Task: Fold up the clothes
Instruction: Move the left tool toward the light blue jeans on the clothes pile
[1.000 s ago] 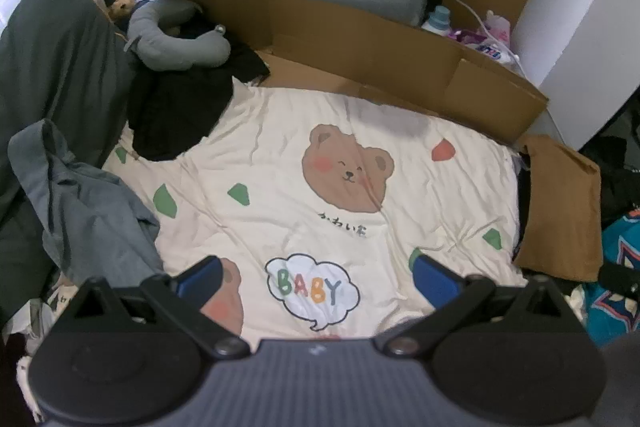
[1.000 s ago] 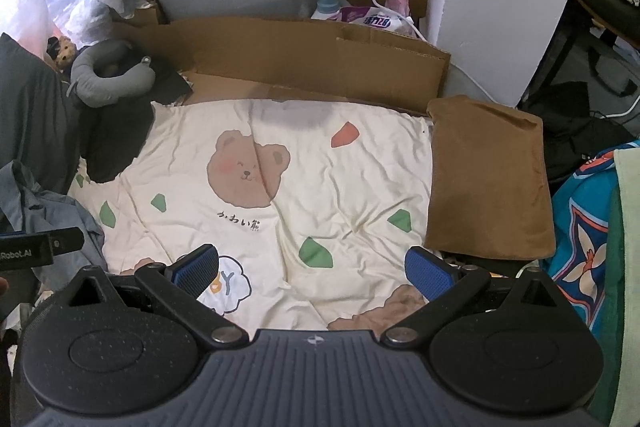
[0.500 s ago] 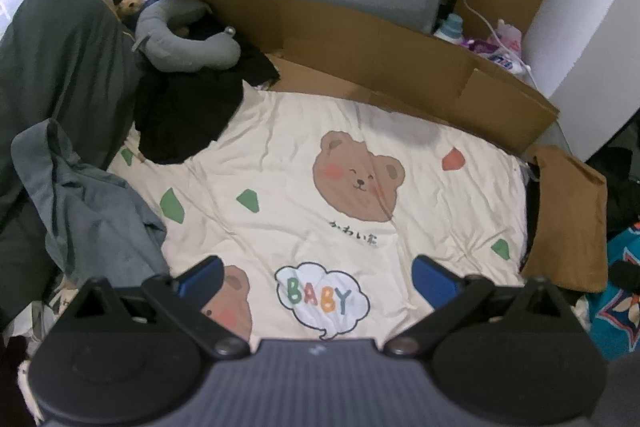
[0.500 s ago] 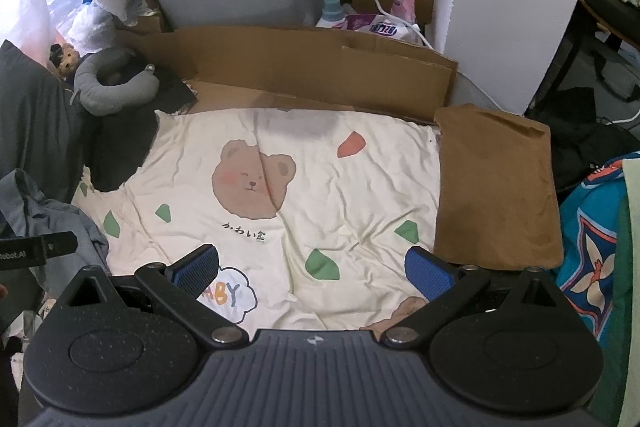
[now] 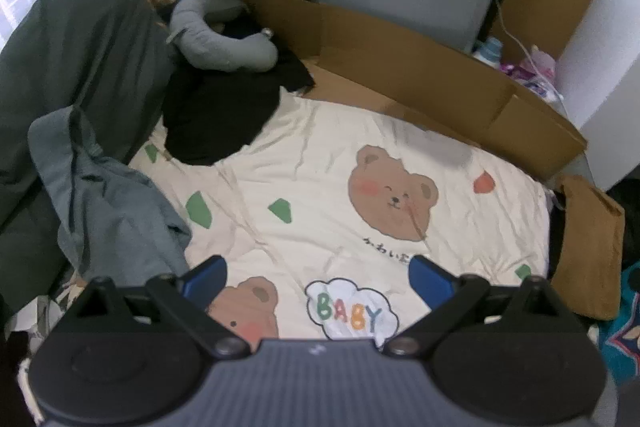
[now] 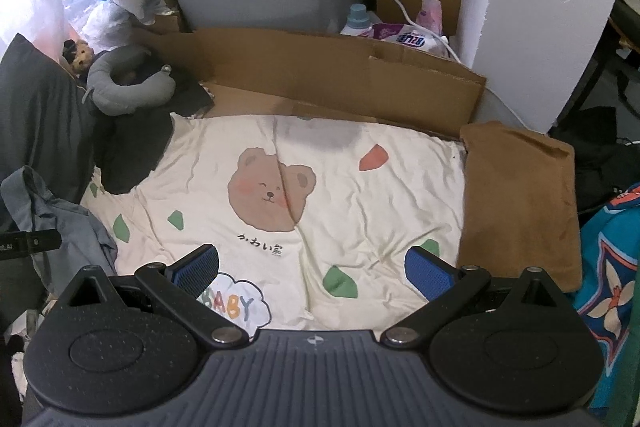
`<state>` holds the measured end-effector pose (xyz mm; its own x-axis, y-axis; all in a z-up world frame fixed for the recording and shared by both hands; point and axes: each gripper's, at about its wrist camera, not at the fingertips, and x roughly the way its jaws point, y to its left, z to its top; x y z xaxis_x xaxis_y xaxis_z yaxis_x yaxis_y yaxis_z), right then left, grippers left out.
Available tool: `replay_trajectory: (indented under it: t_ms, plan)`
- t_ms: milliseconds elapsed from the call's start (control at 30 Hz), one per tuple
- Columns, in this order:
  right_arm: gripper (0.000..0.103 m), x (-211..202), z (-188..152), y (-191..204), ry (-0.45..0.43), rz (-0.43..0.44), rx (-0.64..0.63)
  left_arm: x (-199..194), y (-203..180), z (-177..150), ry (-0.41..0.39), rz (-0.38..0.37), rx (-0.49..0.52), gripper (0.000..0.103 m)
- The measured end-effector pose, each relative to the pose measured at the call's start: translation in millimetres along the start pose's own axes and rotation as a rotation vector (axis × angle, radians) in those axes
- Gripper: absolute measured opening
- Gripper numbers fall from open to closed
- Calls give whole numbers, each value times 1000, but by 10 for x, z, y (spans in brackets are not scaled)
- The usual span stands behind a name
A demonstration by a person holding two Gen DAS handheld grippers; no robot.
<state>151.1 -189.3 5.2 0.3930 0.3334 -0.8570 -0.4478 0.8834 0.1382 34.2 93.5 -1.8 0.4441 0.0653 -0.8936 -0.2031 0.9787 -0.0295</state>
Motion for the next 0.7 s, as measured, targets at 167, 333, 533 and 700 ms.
replay_trajectory:
  t_ms: [167,333,533,700]
  plan:
    - [102,84,-17,104,-11,14,-47,32,281,-17,-10,10,-44,98]
    - [102,181,-45,176,-30,44,-51,40,508,-81,-23,32,-34,97]
    - [102,256,-103,253,-77,84,-56,65,883,-165,-25,60,-81,94]
    - [102,305,-139,292,-106,119,-55,165,1267,-252,-19,100,-124,91]
